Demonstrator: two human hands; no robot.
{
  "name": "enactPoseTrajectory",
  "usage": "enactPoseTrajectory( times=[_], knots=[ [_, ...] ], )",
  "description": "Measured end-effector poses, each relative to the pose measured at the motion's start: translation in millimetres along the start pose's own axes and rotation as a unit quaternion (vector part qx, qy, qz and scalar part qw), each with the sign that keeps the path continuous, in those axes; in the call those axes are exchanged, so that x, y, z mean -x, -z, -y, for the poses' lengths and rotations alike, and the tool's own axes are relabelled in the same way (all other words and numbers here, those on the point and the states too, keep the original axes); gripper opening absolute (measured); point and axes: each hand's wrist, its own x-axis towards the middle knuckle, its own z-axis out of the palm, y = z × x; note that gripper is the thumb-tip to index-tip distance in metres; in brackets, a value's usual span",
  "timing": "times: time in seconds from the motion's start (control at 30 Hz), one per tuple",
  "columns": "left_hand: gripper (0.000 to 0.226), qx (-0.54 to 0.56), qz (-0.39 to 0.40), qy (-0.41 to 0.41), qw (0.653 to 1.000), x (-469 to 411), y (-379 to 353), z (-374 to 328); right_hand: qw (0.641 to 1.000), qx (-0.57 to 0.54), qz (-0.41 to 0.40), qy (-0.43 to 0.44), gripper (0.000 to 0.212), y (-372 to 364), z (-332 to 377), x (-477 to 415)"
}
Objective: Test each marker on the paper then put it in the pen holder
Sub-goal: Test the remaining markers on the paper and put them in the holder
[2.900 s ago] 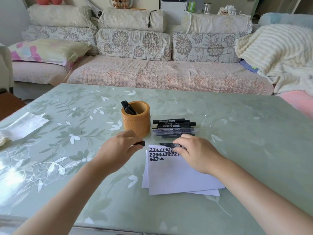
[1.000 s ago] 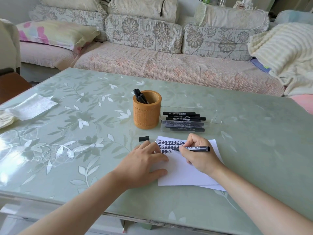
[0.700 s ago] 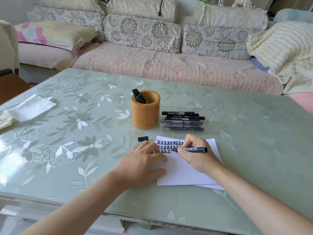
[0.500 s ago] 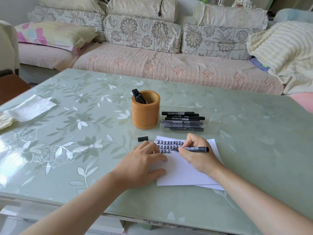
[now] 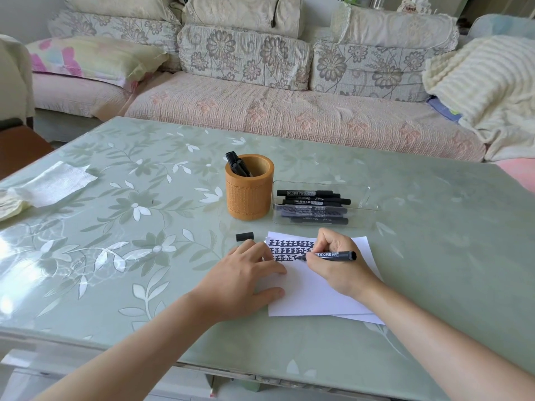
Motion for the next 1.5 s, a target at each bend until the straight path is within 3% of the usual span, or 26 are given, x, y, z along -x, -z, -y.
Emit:
enactPoseTrajectory(
  times=[0.43,0.67,0.83,0.97,1.1,1.23,1.5],
  knots=[
    [0.035,0.000,-0.009,-0.009,1.000,0,0,1,1.000,-0.014,0.027,-0.006,0.026,1,5,3],
    [0.035,0.012,-0.012,-0.018,1.000,-2,-2,3,0.994,-0.100,-0.023,-0.036,0.021,5,7,-1],
    [0.033,0.030,-0.034,-0.019,0.999,-7,7,6,0.995,-0.092,-0.029,-0.002,0.014,5,13,-2],
    [0.031,-0.008,-0.107,0.049,0.993,-16,14,21,0.998,-0.035,-0.019,0.040,0.032,10,23,-6],
    [0.030,-0.071,-0.091,0.134,0.984,-20,16,39,0.998,0.006,0.046,0.046,0.066,17,28,-10],
    [0.031,-0.081,-0.065,0.182,0.978,-22,14,44,0.994,-0.089,0.064,-0.002,0.046,14,36,-13],
    [0.008,0.006,-0.112,0.158,0.981,-25,21,36,0.984,0.162,0.057,0.045,0.025,18,36,-11]
  ],
)
